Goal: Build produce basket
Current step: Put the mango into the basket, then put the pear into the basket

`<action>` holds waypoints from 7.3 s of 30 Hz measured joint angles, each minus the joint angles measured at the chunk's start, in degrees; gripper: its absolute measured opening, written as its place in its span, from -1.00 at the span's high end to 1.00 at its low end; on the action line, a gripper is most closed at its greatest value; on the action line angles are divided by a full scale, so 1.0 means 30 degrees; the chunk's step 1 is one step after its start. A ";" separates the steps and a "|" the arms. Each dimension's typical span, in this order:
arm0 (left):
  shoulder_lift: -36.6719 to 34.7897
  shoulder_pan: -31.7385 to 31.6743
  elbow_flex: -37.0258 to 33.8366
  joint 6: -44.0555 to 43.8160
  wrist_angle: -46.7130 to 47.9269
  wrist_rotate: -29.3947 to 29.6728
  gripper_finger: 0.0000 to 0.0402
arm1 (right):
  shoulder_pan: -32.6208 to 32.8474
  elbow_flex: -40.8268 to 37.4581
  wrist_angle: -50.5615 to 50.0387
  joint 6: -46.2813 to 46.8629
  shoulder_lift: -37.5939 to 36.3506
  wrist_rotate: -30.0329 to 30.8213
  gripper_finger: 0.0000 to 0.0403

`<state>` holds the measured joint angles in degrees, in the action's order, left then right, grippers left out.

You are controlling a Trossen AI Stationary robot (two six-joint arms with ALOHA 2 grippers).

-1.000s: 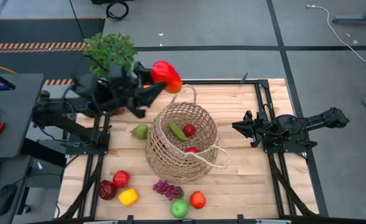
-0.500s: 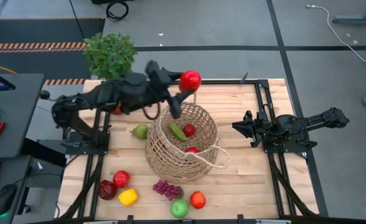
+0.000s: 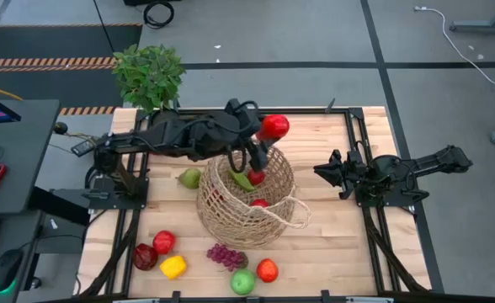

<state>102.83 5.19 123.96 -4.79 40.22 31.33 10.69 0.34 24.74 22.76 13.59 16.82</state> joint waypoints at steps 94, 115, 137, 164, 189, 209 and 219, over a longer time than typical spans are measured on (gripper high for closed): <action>0.7215 -0.1279 0.3184 0.3197 1.4969 -1.0574 -0.78 | -0.0003 0.0000 0.0438 0.0000 0.0464 -0.0146 0.68; -0.0299 -0.2567 0.3395 -0.0428 0.8346 -0.7150 -0.67 | -0.0005 0.0000 0.0568 0.0000 0.0471 -0.0149 0.68; -0.8861 -0.0117 -0.7504 -0.7603 1.3822 -0.1945 -0.31 | -0.0005 0.0000 0.1034 0.0000 0.0706 -0.0144 0.68; -1.4381 -0.0210 -2.6792 -1.6504 0.3748 -0.5997 -0.06 | -0.0005 0.0000 0.1016 0.0000 0.0719 -0.0146 0.68; -1.4756 -0.0130 -3.1226 -2.2762 -0.2177 0.0412 -0.57 | -0.0005 0.0000 0.1008 0.0000 0.0719 -0.0146 0.68; -1.0694 0.0561 -3.1185 -2.1669 -0.3421 0.0566 -0.54 | -0.0005 0.0000 0.1008 0.0000 0.0712 -0.0146 0.68; -1.0690 0.0723 -3.1168 -2.1664 -0.2993 0.0116 -0.43 | -0.0005 0.0000 0.1008 0.0000 0.0718 -0.0146 0.68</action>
<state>70.76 7.35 30.46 -69.78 31.24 31.68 10.68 0.34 27.77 22.76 15.75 16.38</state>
